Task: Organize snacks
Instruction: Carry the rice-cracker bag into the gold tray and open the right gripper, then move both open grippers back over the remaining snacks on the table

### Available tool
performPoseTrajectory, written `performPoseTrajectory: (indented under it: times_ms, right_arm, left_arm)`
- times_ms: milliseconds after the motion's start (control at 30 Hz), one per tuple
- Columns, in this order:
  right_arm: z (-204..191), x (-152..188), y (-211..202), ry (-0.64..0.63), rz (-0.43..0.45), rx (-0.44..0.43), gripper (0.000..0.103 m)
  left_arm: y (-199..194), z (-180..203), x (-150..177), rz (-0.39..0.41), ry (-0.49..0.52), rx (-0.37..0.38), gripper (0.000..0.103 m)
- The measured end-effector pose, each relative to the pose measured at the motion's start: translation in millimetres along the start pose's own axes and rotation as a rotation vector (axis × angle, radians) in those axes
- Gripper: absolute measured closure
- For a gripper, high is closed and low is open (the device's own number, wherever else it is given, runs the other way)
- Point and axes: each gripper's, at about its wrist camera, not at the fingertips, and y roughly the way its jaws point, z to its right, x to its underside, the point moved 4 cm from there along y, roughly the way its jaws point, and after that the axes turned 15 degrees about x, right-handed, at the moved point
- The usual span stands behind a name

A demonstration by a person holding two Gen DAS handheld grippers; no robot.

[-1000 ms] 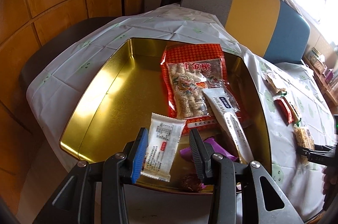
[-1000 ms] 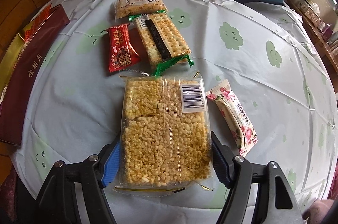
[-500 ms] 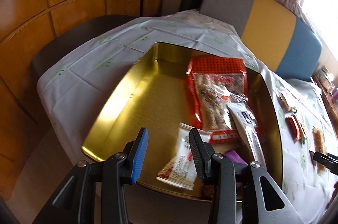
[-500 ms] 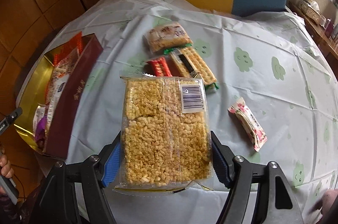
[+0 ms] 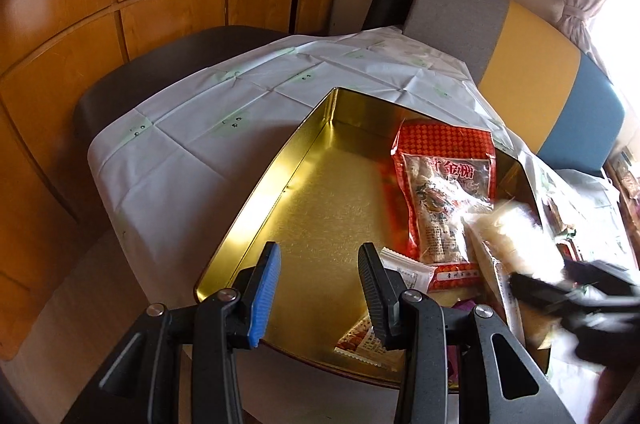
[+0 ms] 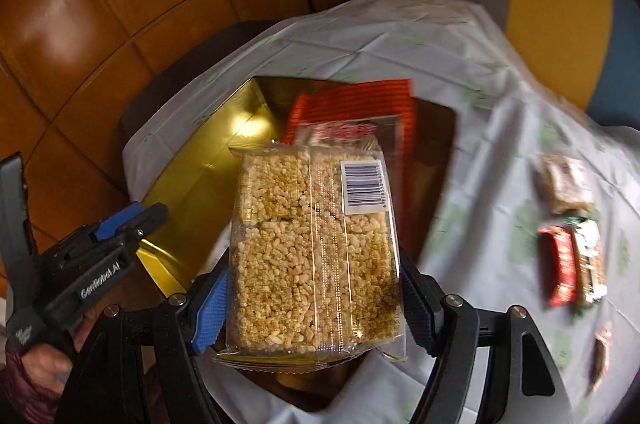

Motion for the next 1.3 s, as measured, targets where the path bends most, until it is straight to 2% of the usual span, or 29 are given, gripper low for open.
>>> performPoseTrajectory:
  times_ms: [133, 267, 433, 567, 900, 1300]
  right_arm:
    - [-22, 10, 31, -0.029, -0.079, -0.021, 0.027]
    - [-18, 21, 23, -0.015, -0.058, -0.029, 0.027]
    - [13, 31, -5, 0.052, 0.015, -0.015, 0.027]
    - [35, 38, -13, 0.070, 0.037, 0.070, 0.027]
    - [103, 64, -42, 0.129, 0.087, 0.197, 0.027]
    - [213, 102, -63, 0.236, 0.053, 0.396, 0.027]
  left_arm:
    - [3, -1, 2, -0.005, 0.001, 0.003, 0.062]
    - [5, 1, 4, -0.010, 0.008, -0.001, 0.062]
    - [5, 10, 6, -0.011, 0.038, 0.000, 0.062]
    - [2, 21, 7, -0.009, 0.069, 0.010, 0.062]
    - [-2, 57, 14, -0.016, 0.172, 0.050, 0.062]
    - [-4, 93, 22, -0.021, 0.276, 0.076, 0.062]
